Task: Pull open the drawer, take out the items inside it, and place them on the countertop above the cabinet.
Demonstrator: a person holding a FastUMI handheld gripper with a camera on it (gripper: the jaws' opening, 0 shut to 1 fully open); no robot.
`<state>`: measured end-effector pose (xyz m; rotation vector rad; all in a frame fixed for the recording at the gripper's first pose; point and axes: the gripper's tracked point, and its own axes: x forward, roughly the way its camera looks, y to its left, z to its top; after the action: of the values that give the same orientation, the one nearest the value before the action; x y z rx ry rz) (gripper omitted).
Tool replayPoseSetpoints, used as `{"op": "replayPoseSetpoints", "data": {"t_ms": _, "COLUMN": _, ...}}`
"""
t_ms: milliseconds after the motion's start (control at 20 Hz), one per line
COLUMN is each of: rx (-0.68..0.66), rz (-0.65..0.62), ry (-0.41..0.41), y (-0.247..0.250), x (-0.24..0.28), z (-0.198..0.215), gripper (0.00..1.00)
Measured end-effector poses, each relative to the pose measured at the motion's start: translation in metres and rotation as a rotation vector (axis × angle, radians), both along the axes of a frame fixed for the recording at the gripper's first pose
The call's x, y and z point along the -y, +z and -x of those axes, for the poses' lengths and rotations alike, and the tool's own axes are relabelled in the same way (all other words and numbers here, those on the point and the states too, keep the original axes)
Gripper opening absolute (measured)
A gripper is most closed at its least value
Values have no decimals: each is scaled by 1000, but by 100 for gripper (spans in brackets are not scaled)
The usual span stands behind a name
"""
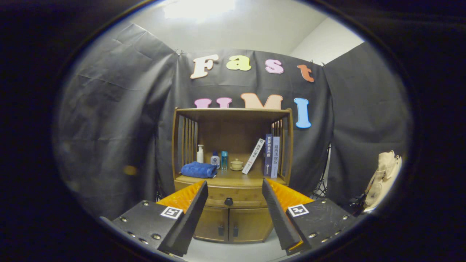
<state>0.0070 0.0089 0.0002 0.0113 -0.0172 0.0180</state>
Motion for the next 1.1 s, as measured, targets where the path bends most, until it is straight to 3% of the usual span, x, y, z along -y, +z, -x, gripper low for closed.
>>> {"op": "replayPoseSetpoints", "data": {"t_ms": 500, "rx": -10, "rz": -4, "ry": -25, "y": -14, "x": 1, "z": -36, "gripper": 90}}
{"op": "replayPoseSetpoints", "data": {"t_ms": 900, "rx": -176, "rz": -10, "ry": -24, "y": -93, "x": -19, "z": -125, "gripper": 89}}
{"op": "replayPoseSetpoints", "data": {"t_ms": 1100, "rx": -230, "rz": -86, "ry": 23, "y": -136, "x": -38, "z": -180, "gripper": 90}}
